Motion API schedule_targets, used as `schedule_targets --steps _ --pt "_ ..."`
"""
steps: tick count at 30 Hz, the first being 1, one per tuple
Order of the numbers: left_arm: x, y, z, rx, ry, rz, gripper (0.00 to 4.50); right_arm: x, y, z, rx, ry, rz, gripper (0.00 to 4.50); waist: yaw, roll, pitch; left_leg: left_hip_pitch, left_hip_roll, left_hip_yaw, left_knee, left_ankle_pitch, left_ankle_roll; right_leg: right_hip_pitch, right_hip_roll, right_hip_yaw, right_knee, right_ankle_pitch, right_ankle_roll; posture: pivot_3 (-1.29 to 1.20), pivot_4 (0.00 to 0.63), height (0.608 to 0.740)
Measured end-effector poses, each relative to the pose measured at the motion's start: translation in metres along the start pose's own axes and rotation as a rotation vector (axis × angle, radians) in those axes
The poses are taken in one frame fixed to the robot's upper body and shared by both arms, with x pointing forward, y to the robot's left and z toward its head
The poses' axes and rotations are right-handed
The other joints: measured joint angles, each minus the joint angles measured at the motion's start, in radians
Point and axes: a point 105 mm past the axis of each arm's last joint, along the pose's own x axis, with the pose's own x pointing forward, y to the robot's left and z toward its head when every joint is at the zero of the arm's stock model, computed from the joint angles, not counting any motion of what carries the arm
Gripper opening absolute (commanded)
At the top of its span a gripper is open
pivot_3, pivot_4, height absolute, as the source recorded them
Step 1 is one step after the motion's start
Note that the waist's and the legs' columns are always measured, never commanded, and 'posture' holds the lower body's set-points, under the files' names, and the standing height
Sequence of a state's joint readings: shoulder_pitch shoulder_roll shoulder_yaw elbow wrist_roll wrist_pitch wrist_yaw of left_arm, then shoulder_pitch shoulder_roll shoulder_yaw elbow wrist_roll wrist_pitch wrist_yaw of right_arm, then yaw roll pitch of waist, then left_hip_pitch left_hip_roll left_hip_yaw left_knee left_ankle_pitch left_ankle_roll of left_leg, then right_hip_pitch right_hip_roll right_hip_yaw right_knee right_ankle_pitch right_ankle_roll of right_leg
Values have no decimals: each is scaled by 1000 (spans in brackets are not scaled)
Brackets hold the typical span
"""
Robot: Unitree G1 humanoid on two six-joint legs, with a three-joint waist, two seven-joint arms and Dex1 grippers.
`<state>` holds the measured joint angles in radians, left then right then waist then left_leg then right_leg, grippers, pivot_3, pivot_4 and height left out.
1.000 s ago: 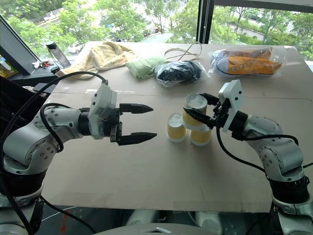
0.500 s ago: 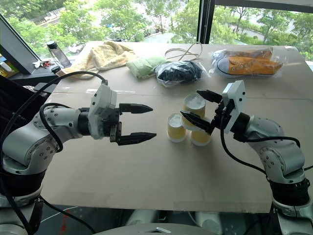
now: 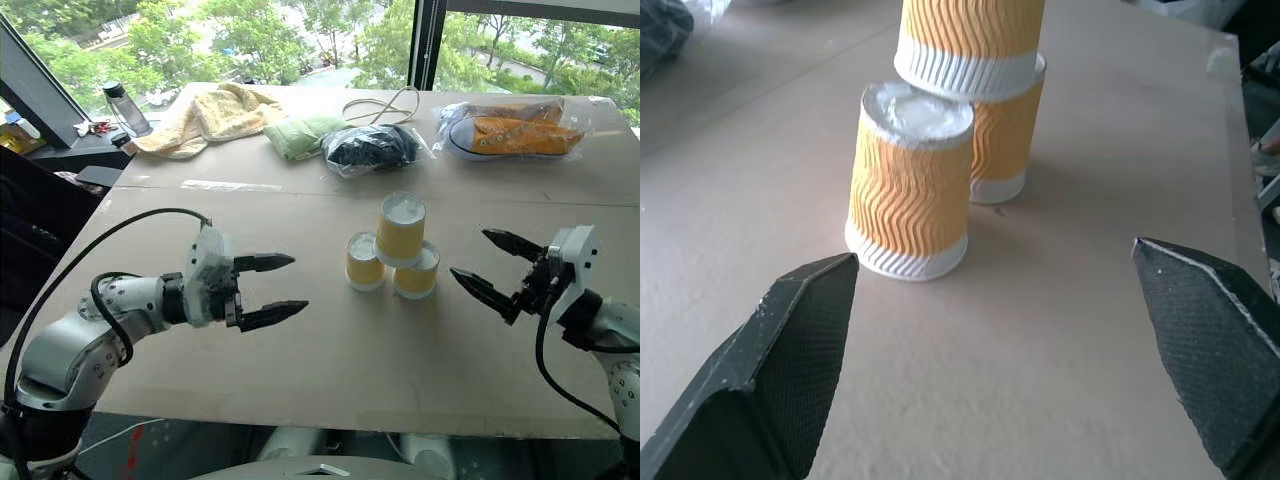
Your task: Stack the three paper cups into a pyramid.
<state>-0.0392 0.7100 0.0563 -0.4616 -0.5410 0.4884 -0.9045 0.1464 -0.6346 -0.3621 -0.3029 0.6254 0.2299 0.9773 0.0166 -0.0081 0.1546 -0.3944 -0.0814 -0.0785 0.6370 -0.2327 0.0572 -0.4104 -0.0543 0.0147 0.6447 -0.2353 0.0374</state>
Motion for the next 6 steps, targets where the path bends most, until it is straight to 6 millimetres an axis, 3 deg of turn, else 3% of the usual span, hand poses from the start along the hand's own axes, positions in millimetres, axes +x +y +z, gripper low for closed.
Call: schedule_targets --steps 3,6 --pt "2 9 -29 -46 4 107 4500 -12 -3 -38 -4 72 -16 4456 -2 0 0 0 0 0 0 0 0 0 0 0 0 0 0 0 150 740" --pt "-2 10 -48 -38 44 149 4500 -22 -4 -56 -20 110 -7 4456 -3 1 0 1 0 0 0 0 0 0 0 0 0 0 0 0 150 740"
